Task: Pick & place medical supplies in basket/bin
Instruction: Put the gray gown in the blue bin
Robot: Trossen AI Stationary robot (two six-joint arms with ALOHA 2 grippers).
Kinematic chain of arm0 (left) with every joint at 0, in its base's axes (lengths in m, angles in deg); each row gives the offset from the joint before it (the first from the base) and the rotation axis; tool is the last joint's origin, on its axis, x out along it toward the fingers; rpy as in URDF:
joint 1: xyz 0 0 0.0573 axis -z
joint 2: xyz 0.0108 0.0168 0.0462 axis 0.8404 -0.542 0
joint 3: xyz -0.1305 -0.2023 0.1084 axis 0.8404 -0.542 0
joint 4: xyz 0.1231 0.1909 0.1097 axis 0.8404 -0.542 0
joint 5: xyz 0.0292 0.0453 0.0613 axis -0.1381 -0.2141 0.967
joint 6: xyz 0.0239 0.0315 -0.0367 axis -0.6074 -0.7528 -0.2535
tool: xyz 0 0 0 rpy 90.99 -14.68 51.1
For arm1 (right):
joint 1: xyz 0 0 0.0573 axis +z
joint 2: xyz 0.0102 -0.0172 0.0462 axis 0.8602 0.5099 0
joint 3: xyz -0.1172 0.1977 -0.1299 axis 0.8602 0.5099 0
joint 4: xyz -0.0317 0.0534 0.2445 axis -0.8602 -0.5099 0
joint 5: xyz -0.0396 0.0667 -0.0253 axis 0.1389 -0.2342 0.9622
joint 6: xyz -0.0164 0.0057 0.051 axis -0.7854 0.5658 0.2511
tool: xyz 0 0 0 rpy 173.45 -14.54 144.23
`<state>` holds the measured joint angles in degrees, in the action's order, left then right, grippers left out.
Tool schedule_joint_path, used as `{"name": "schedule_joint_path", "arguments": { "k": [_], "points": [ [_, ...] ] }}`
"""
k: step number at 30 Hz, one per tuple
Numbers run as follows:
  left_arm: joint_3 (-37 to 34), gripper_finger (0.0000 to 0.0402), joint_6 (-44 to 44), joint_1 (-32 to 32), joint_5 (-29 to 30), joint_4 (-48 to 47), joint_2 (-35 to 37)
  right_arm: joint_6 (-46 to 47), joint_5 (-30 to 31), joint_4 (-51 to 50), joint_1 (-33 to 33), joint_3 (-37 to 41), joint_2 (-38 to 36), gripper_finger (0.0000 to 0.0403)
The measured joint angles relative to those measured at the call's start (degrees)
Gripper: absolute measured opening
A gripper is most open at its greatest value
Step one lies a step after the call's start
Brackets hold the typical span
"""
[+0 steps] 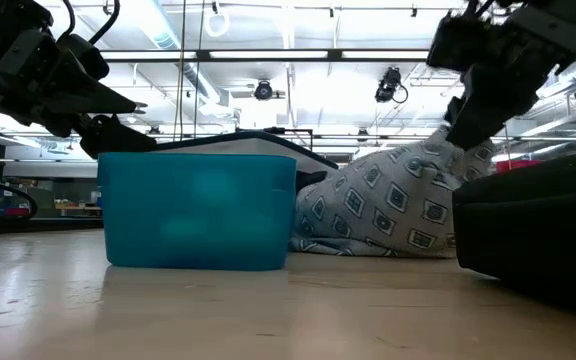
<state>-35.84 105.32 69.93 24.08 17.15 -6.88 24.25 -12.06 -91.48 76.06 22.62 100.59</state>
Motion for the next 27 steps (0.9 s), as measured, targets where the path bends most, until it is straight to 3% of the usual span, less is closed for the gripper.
{"name": "schedule_joint_path", "arguments": {
  "k": [6,11,20,27],
  "points": [
    [0.0,0.0398,-0.2,0.0,0.0,0.0,0.0,-5.8,9.3,1.7,5.0,0.0,0.0,0.0209],
    [0.0,0.0398,-0.3,0.0,0.0,0.0,0.0,-8.4,12.4,1.7,7.9,0.0,0.0,0.0255],
    [0.0,0.0398,-0.4,0.0,0.0,0.0,0.0,-7.9,14.7,-2.8,12.7,0.0,0.0,0.0254],
    [0.0,0.0398,-0.4,0.0,0.0,0.0,0.0,-0.6,14.4,-9.2,18.8,0.0,0.0,0.024]
  ]
}}
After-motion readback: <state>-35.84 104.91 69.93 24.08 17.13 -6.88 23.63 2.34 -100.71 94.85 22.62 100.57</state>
